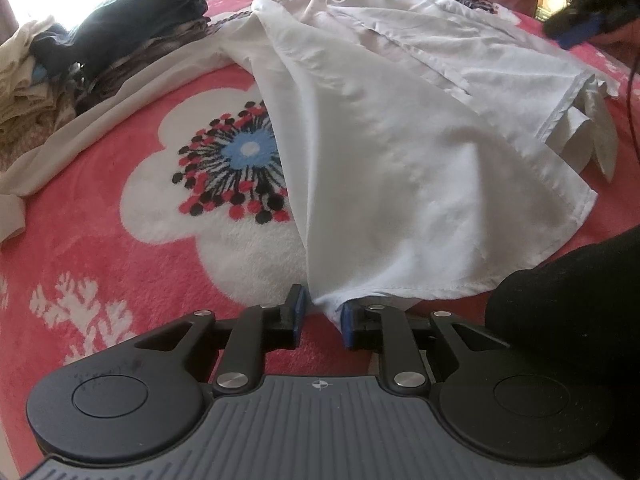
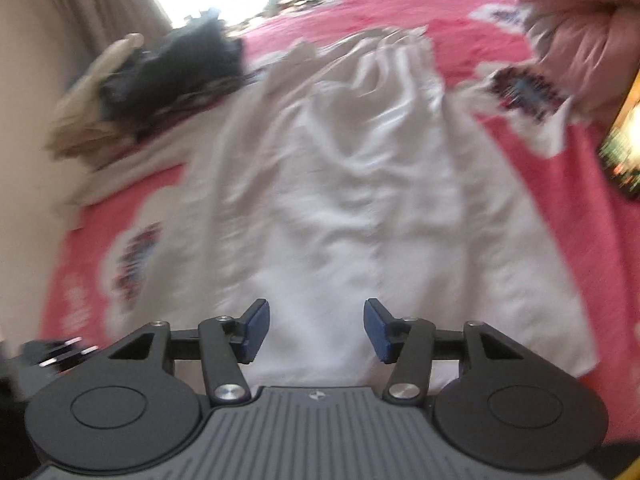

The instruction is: Fold clothes

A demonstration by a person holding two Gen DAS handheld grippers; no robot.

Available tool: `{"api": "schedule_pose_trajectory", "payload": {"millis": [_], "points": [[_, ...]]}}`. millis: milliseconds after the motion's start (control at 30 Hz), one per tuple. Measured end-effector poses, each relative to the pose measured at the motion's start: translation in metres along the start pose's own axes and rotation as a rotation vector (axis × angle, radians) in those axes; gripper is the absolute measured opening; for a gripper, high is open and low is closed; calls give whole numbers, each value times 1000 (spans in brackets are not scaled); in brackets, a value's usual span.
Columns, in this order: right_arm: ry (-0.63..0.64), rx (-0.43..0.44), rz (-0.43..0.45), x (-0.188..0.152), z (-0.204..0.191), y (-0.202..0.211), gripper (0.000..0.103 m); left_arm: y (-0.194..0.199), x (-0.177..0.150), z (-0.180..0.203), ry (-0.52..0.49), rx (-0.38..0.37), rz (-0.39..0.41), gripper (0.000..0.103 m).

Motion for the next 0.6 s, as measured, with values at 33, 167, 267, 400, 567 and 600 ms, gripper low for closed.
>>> {"api": "schedule_pose_trajectory", "payload": {"millis": [33,167,267,400,567,600], "points": [[21,-30,2,3,3,-7,57,0,0,0,-2,1,1,19],[148,-102,-99,-7,5,-47,49,-1,-1,0,-7,3,1,19],[259,-174,-132,-11,13,-56,23,-1,-1,0,-10,1,-1,19],[210,-271,-86,15,48,-37,9,-3,-2,0,-22,-6,-4,19],[67,-416,-20,43,114,-11,9,-4,-2,0,-24,-19,-8,19],[30,-431,-25,43,127,-10,9,-4,-2,0,-25,-20,-8,19]]}}
Point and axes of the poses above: each gripper's, at about its wrist camera, not at the fingertips, and y roughly against the way its jaws point, z to its right, x to its top, the point moved 10 cm from there along -y, roughly the way its jaws point, and after that the axes turned 1 degree about x, right-handed, at the moved point
